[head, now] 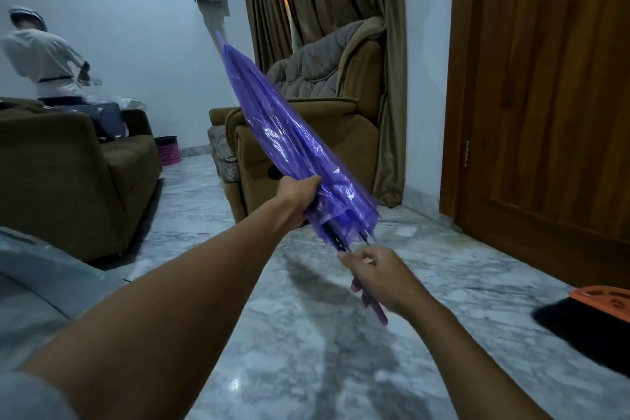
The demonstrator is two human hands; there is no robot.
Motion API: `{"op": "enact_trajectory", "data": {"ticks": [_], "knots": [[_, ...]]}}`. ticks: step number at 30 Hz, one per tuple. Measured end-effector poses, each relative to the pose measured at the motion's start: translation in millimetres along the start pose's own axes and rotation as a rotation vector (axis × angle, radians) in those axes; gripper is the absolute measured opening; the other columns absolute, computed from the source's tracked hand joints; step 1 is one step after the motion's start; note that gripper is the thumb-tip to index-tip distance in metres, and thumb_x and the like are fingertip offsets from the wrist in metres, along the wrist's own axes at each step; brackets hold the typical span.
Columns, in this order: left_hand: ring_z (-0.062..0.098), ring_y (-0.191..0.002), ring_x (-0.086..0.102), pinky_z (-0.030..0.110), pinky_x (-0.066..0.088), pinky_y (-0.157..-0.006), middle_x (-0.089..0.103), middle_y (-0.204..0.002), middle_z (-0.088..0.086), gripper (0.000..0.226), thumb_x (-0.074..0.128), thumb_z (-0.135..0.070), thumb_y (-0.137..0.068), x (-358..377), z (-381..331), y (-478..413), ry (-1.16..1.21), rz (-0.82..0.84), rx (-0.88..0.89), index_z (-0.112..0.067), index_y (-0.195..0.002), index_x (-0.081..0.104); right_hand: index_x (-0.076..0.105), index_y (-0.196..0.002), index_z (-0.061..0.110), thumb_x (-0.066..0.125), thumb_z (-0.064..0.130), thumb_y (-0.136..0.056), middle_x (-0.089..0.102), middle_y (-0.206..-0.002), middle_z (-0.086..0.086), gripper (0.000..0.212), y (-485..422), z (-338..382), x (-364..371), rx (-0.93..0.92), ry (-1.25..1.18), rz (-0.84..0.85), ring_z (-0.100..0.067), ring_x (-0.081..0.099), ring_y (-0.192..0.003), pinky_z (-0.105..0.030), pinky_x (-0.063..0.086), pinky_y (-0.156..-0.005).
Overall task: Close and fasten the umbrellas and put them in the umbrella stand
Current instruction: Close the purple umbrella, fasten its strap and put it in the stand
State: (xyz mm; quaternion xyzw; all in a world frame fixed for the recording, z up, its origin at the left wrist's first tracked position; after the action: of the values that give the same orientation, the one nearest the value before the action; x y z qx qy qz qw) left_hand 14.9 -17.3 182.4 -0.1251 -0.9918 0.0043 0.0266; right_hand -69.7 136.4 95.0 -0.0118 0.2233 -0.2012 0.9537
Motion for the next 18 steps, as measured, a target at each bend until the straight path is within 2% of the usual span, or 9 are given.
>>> {"op": "enact_trajectory", "data": {"ticks": [2,4,6,7,9,11,14,16,18], "knots": [[0.022,-0.072,0.067,0.029,0.054,-0.055,0.069,-0.099,0.013,0.030,0.060,-0.010,-0.090,-4.9,1.9,-0.1,0.050,-0.008,0.025,0.000,-0.118,0.057,0.064,-0.077,0.024,0.045,0.067,-0.083,0.071,-0.065,0.008,0.048,5.0,0.1,-14.9,-0.088,0.170,-0.277,-0.015,0.068,-0.063,-0.036,0.054,-0.067],[0.023,-0.075,0.070,0.033,0.058,-0.060,0.071,-0.101,0.014,0.028,0.061,-0.009,-0.090,-8.9,3.9,2.6,0.101,0.006,0.043,-0.001,-0.117,0.059,0.059,-0.074,0.024,0.040,0.064,-0.082,0.067,-0.069,0.010,0.045,7.4,6.1,-29.6,-0.215,0.218,-0.607,-0.015,0.066,-0.071,-0.031,0.048,-0.063],[0.023,-0.074,0.072,0.037,0.061,-0.066,0.073,-0.094,0.012,0.024,0.061,-0.009,-0.090,-11.5,7.7,10.3,0.121,0.035,0.068,-0.003,-0.114,0.061,0.056,-0.086,0.029,0.050,0.060,-0.086,0.067,-0.087,0.011,0.032,0.2,20.1,-41.8,-0.265,0.110,-0.710,-0.016,0.065,-0.088,-0.030,0.045,-0.067],[0.022,-0.071,0.073,0.037,0.061,-0.066,0.073,-0.091,0.010,0.021,0.061,-0.007,-0.091,-11.4,10.1,17.3,0.128,0.057,0.090,-0.004,-0.112,0.063,0.055,-0.099,0.032,0.056,0.061,-0.085,0.065,-0.107,0.007,0.032,-8.7,26.1,-45.7,-0.261,0.019,-0.637,-0.017,0.062,-0.103,-0.031,0.045,-0.077],[0.021,-0.071,0.073,0.035,0.061,-0.067,0.073,-0.091,0.011,0.019,0.059,-0.005,-0.091,-8.3,15.6,32.1,0.146,0.112,0.127,-0.006,-0.109,0.064,0.041,-0.134,0.033,0.066,0.068,-0.075,0.044,-0.144,0.001,0.073,-22.7,41.7,-49.3,-0.200,-0.112,-0.343,-0.019,0.045,-0.130,-0.033,0.039,-0.094],[0.026,-0.077,0.072,0.037,0.060,-0.071,0.072,-0.095,0.016,0.022,0.056,-0.001,-0.090,-2.5,17.8,44.5,0.162,0.181,0.142,-0.002,-0.110,0.065,0.019,-0.150,0.036,0.074,0.066,-0.065,0.036,-0.149,0.005,0.105,-28.7,52.7,-45.0,-0.141,-0.157,-0.046,-0.017,0.042,-0.133,-0.034,0.041,-0.101],[0.023,-0.072,0.071,0.031,0.058,-0.062,0.071,-0.090,0.016,0.024,0.051,0.003,-0.089,7.8,12.3,57.9,0.206,0.268,0.125,0.002,-0.109,0.064,0.039,-0.140,0.036,0.084,0.049,-0.067,0.059,-0.128,0.015,0.087,-30.9,57.8,-36.2,-0.239,-0.112,0.189,-0.003,0.063,-0.109,-0.029,0.053,-0.095],[0.022,-0.075,0.072,0.028,0.057,-0.059,0.071,-0.091,0.016,0.023,0.051,0.000,-0.090,11.1,5.7,63.2,0.207,0.291,0.091,0.000,-0.109,0.064,0.052,-0.130,0.033,0.086,0.034,-0.071,0.068,-0.117,0.011,0.069,-30.0,60.5,-35.8,-0.276,-0.103,0.250,-0.002,0.067,-0.103,-0.023,0.055,-0.088],[0.027,-0.088,0.072,0.031,0.059,-0.064,0.072,-0.103,0.019,0.025,0.052,-0.007,-0.090,14.3,0.4,64.0,0.195,0.320,0.001,-0.002,-0.112,0.064,0.055,-0.127,0.031,0.088,0.021,-0.070,0.070,-0.111,0.012,0.066,-29.5,64.0,-39.4,-0.295,-0.034,0.258,0.002,0.067,-0.099,-0.018,0.054,-0.084]]}}
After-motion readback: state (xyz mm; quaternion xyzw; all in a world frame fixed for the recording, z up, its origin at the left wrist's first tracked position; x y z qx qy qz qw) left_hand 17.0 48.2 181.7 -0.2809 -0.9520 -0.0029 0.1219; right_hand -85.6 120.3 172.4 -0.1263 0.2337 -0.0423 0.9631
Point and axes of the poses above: each hand's wrist, its own y-axis away from the middle knuckle, its own x-axis out of the palm, z = x × y, the point moved 1 cm from there along -y, towards the middle knuckle
